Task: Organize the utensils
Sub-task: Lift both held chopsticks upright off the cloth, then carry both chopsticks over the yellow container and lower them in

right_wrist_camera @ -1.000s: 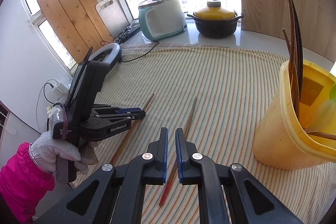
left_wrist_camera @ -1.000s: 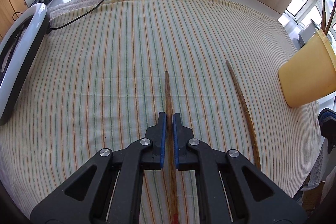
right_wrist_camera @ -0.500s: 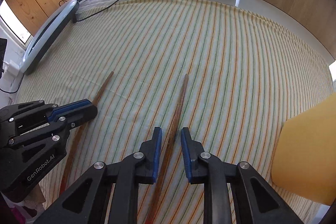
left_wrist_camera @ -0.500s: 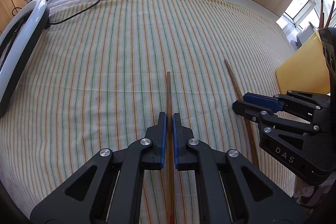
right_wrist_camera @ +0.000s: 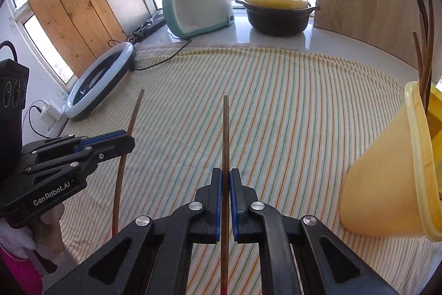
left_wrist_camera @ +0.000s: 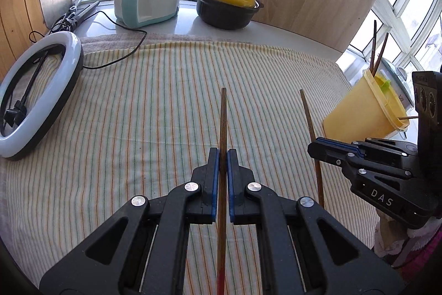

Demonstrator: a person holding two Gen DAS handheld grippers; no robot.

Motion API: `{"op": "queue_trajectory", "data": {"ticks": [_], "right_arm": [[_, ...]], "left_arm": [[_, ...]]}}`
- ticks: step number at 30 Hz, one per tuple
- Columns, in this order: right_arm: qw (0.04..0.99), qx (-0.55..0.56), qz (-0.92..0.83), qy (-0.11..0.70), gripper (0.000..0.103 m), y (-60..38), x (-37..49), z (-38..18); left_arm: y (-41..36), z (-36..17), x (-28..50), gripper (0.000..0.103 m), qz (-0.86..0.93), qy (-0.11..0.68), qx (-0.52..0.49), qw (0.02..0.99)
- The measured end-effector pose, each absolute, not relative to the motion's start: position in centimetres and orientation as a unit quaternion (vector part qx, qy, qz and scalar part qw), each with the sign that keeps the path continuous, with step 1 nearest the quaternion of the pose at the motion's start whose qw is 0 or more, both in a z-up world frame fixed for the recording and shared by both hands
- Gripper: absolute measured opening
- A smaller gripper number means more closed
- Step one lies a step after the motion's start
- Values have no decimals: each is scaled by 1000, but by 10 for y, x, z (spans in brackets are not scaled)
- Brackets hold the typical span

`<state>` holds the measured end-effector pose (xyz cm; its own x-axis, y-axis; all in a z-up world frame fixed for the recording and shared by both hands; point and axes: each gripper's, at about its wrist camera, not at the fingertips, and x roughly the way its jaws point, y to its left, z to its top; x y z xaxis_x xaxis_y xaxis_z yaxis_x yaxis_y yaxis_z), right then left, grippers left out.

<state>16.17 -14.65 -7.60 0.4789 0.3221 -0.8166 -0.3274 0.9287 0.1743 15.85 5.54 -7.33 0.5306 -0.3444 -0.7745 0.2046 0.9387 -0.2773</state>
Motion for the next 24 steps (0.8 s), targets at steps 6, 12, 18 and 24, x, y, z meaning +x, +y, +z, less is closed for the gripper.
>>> {"op": "queue_trajectory", "data": {"ticks": [6,12,18,24], "right_arm": [[899,11,194,393,3,-171,119,-34],[924,35,183,334,3,-200,87,-9],[940,56,171,291,3,-225,67,18],[950,75,155,260,3,-255,61,46]], "left_arm": [[49,-32,124,3,-179,392,-88,898],[38,3,103,3,-201,343,-99,912],[18,29,94,3,-230,314,-92,916],[7,51,94,3,-251,295,-96,917]]}}
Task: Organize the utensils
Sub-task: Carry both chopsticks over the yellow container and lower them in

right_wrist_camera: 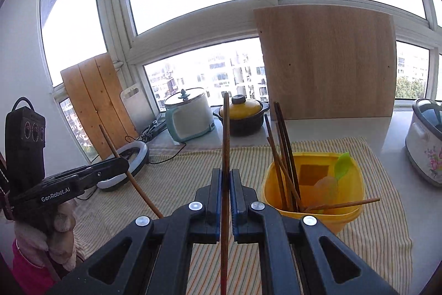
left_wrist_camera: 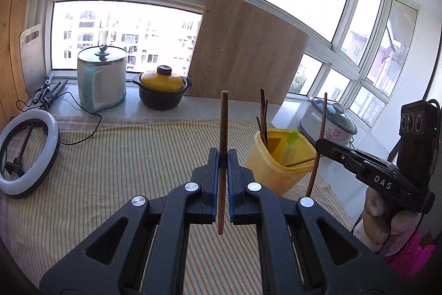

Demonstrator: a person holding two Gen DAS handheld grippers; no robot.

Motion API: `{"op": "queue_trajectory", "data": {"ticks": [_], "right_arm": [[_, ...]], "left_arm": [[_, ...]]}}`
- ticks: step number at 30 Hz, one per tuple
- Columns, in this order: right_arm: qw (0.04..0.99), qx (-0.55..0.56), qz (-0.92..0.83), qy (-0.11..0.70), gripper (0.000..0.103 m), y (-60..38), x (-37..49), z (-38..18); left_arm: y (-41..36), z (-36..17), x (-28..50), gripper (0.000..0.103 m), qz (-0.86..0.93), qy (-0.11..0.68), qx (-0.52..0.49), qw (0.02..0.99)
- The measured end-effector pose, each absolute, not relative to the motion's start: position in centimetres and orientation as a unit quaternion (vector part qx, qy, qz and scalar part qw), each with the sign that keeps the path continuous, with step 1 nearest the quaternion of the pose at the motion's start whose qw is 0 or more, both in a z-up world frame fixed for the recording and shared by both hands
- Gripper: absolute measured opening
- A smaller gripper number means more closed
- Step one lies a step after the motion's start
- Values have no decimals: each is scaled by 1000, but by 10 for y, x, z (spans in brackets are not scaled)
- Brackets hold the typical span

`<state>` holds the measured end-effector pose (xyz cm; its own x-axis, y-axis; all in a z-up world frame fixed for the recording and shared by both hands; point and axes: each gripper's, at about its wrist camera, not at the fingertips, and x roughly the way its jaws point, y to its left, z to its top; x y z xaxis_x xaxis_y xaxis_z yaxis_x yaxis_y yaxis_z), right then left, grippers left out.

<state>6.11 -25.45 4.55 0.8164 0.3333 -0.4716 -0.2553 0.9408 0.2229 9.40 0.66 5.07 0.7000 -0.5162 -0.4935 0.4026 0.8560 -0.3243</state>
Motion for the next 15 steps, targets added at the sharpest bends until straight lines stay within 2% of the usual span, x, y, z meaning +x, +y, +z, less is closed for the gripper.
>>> {"op": "queue_trajectory", "data": {"ticks": [15], "right_arm": [[967,95,107,210,3,-306,78,89]], "left_arm": [[-28,91,106,3,-293,259,-115,913]]}}
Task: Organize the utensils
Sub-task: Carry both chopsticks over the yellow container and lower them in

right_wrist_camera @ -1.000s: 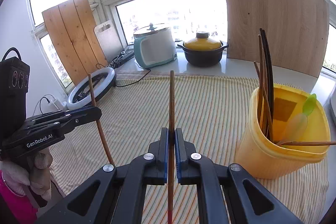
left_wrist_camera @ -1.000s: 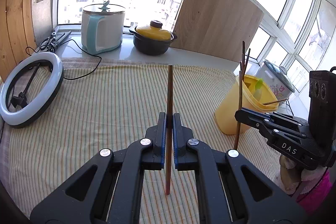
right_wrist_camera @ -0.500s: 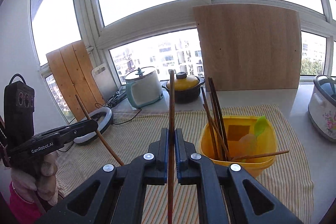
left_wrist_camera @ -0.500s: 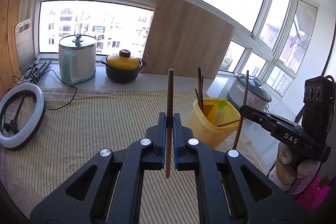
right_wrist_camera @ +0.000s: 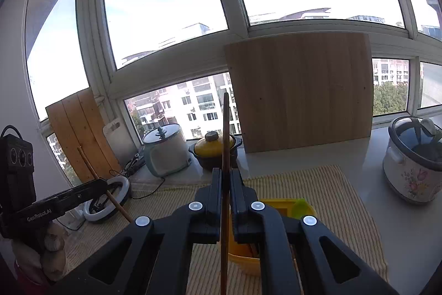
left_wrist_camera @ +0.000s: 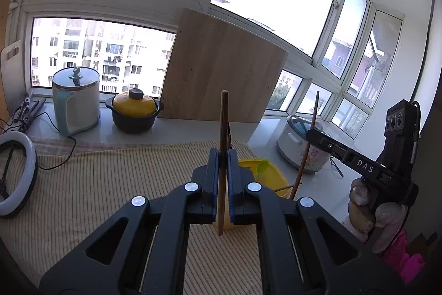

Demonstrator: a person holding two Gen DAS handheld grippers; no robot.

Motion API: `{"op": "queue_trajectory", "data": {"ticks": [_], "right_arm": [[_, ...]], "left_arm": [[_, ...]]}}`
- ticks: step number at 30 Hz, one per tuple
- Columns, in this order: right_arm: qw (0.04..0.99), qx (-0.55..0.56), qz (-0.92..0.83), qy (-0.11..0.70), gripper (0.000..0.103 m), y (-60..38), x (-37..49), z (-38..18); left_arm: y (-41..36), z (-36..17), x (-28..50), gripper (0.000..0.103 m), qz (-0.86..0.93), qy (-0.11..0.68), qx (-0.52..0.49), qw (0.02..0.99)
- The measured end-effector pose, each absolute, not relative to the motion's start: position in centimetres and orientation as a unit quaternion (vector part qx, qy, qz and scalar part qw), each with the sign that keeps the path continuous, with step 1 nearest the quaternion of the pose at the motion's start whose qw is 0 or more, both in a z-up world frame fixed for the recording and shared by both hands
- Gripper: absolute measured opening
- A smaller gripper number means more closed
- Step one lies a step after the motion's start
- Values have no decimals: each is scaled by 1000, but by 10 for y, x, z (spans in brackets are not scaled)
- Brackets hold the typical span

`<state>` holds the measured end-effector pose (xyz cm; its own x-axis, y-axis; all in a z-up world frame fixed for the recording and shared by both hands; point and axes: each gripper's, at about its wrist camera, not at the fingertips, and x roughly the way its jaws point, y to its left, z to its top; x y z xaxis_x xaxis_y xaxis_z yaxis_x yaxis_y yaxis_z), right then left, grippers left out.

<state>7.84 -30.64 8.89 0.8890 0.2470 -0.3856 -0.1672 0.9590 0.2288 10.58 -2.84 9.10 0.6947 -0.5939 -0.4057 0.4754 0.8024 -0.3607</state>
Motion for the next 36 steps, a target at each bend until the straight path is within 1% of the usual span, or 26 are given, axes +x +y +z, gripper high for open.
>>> {"op": "queue_trajectory", "data": {"ticks": [8,16,23,36], "right_arm": [[973,99,79,191,3,-322,95,100],[975,101,50,190,3,-337,113,97],[976,94,34,192,3,-344,123,87],[962,94,37,253,3,-352,142,48]], "left_arm": [[-58,112,115,3,-311,243,-110,912],[-88,116,129,3,-320,246,-101,909],[-107,108,142,3,-316,259,-93,908],[-140,80,143,3,-295,278,-43,913]]}}
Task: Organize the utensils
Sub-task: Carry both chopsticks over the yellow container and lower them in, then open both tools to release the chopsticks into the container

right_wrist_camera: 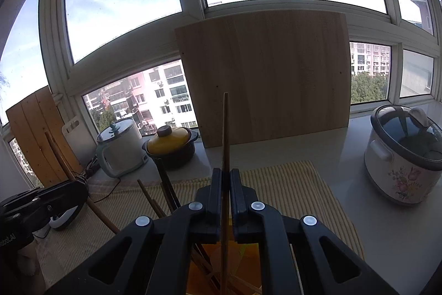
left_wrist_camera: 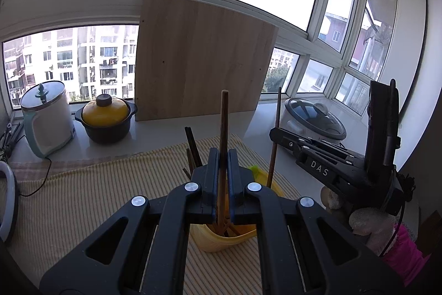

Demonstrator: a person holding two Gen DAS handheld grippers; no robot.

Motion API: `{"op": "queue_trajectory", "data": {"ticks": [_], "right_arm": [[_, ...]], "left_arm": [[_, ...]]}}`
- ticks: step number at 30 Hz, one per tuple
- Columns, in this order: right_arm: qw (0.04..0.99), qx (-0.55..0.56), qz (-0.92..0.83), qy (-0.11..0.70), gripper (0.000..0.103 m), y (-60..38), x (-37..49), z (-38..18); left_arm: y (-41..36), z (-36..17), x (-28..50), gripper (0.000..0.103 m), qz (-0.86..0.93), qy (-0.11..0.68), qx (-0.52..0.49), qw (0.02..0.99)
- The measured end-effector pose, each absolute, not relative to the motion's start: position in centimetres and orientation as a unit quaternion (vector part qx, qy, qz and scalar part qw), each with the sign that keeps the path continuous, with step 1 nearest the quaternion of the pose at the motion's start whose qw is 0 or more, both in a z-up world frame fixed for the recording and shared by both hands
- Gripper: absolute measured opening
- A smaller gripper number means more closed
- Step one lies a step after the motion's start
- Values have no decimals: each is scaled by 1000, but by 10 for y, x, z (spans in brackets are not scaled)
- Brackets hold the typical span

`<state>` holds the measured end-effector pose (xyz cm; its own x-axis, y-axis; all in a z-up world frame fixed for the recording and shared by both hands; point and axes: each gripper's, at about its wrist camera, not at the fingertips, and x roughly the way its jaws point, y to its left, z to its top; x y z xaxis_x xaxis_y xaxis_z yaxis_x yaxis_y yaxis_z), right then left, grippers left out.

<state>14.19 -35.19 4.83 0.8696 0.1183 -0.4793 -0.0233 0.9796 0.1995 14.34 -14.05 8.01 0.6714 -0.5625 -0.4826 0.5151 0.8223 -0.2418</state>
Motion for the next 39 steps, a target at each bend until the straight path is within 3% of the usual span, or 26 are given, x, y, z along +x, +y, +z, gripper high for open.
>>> {"op": "queue_trajectory", "data": {"ticks": [25,29,39], "right_arm": [[944,70,37,322,4,-349,115,22],[946,63,27,317,15,-348,110,23],[956,51,12,290,22,-341,91,35]], "left_arm": [[-132,45,125,3,-289,304,-32,907],[-129,44,121,3,-289,305,-32,907],[-115,42,109,4,-283,303,-36,909]]}}
